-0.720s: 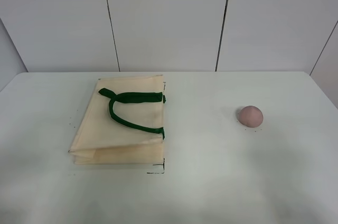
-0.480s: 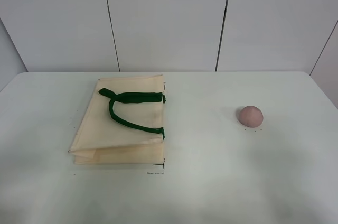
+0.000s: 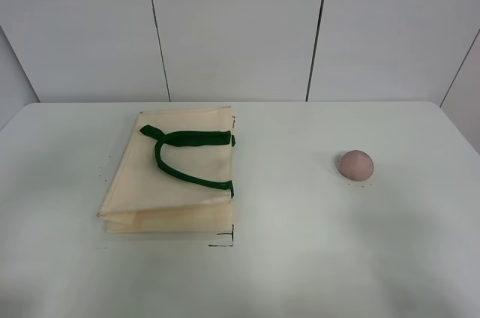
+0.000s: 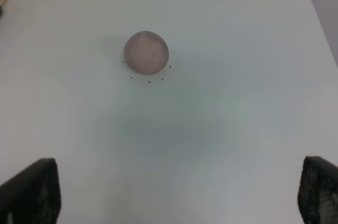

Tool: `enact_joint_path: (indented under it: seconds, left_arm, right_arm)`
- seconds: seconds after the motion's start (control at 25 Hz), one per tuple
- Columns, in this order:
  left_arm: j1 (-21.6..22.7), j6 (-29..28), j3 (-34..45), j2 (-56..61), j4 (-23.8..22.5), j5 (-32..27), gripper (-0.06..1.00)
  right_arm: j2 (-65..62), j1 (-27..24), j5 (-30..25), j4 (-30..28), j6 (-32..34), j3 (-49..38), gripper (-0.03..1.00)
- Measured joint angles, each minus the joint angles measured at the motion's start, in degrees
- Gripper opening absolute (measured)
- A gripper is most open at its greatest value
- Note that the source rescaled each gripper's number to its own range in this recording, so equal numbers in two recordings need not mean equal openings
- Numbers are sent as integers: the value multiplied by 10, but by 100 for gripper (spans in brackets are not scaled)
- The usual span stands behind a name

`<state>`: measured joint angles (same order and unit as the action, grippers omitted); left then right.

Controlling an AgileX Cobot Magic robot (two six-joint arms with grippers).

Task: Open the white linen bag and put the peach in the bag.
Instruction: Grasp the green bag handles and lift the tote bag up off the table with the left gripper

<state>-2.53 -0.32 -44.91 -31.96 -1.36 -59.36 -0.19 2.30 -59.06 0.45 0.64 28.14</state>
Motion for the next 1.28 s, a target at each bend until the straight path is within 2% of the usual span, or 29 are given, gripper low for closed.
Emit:
enact_joint_path:
  seconds: [0.4, 0.56, 0.72, 0.88, 1.12, 1.28]
  left_arm:
    - [0, -11, -280, -498, 0, 21, 100]
    - [0, -14, -404, -664, 10, 25, 100]
    - [-7, -41, -496, -775, 30, 10, 100]
    - [-50, -88, -538, -835, 30, 7, 100]
    - [-130, -156, -544, -889, 31, 51, 100]
    - [-143, -174, -544, -931, 22, 63, 100]
  right_arm:
    - [0, 0, 0, 0, 1, 0, 100]
    - [0, 0, 0, 0, 1, 0, 100]
    - [0, 0, 0, 0, 1, 0, 100]
    - [0, 0, 0, 0, 1, 0, 100]
    - [0, 0, 0, 0, 1, 0, 100]
    - [0, 0, 0, 0, 1, 0, 100]
